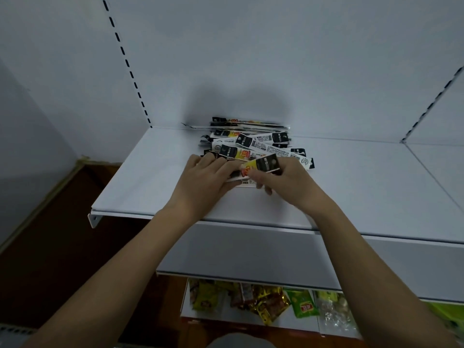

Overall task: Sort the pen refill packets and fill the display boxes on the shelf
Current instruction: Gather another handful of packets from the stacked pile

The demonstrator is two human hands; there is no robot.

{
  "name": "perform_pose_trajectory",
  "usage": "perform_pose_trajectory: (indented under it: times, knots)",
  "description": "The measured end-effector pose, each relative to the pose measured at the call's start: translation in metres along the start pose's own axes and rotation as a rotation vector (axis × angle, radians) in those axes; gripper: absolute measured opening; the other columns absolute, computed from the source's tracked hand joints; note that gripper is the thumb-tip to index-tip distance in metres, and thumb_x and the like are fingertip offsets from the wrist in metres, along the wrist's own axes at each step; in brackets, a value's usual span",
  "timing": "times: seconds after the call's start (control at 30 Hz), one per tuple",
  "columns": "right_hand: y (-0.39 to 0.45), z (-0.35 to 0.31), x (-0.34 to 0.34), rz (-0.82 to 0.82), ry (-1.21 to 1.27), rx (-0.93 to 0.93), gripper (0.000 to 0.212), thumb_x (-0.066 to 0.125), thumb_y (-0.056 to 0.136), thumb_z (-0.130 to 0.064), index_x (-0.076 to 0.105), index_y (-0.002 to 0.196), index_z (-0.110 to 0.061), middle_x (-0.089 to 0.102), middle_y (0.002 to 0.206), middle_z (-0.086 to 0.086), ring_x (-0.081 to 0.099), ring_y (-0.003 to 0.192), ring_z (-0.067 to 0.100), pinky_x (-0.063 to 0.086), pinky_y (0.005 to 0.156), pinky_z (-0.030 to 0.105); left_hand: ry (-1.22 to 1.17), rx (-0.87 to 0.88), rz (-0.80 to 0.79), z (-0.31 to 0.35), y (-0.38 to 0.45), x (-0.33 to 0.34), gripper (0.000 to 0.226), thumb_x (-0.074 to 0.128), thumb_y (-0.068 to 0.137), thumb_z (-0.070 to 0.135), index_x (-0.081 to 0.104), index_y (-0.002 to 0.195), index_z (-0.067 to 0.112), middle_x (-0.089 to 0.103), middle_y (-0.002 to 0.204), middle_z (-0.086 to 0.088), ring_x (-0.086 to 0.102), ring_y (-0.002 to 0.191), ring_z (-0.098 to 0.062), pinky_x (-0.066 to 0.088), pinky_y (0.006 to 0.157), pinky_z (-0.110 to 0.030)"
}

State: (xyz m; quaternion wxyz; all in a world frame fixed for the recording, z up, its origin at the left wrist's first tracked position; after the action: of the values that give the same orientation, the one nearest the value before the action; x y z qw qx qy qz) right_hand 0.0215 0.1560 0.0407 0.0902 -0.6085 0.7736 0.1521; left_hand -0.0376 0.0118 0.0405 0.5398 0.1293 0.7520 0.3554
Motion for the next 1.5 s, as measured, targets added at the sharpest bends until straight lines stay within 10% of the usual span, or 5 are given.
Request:
perform_pose_trajectory:
  times: [0.37,0.77,1.0,1.2,1.5]
  knots:
    - [-0.013,0.03,-0.022,0.311,-0.564,-0.28,0.012,0.067,0.085,-0.025,0.072,0.094,-0.019,0.064,0.089,-0.01,0.054,0.088,0.016,0.045,0.081,0.029,-0.158,-0.577,-0.126,-0.04,-0.019,0.006,0.034,0.069,0.086,0.016,0.058,0.118,0.015,0.056,0.101,-0.007,0.055,0.092,-0.028,0.045,0.059,-0.036]
    - [-0.01,0.029,-0.012,0.25,-0.811,-0.369,0.014,0.069,0.073,-0.001,0.073,0.083,-0.011,0.068,0.086,0.003,0.06,0.078,0.03,0.04,0.066,0.033,-0.124,-0.172,-0.12,-0.012,-0.008,0.011,0.048,0.082,0.076,0.023,0.066,0.121,0.019,0.062,0.109,-0.007,0.048,0.094,-0.025,0.046,0.067,-0.035]
    - [-0.008,0.025,-0.009,0.04,-0.422,-0.213,0.041,0.073,0.081,0.006,0.07,0.096,-0.032,0.067,0.09,-0.017,0.059,0.083,-0.005,0.04,0.074,0.007,-0.123,-0.05,-0.24,-0.002,-0.005,0.017,0.033,0.066,0.084,0.033,0.058,0.116,0.028,0.068,0.102,0.002,0.06,0.093,-0.027,0.031,0.077,-0.034]
    - [-0.016,0.021,-0.037,0.35,-0.095,-0.155,0.026,0.043,0.106,-0.022,0.069,0.102,-0.026,0.07,0.096,-0.015,0.061,0.09,0.003,0.044,0.077,0.017,-0.112,-0.297,-0.195,-0.015,-0.007,0.011,0.032,0.07,0.073,-0.004,0.063,0.1,0.014,0.068,0.089,-0.003,0.064,0.08,-0.029,0.027,0.087,-0.036]
    - [-0.011,0.04,-0.032,0.441,-0.828,-0.208,0.025,0.069,0.086,-0.009,0.072,0.11,-0.016,0.064,0.112,0.003,0.051,0.104,0.029,0.037,0.077,0.035,-0.302,-0.576,-0.267,-0.028,-0.013,0.015,0.019,0.057,0.096,0.028,0.046,0.098,0.013,0.052,0.089,-0.001,0.052,0.077,-0.026,0.036,0.062,-0.034]
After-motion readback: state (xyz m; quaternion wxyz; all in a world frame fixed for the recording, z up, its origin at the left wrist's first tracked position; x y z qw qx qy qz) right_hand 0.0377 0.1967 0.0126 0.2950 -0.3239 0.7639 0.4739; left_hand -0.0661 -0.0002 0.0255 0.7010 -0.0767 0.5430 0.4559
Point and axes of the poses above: each hand's wrist, its own y-axis towards the middle knuckle, its own x-axis out of the palm, z = x × y, the point moved 7 cm from there along y, towards the middle knuckle
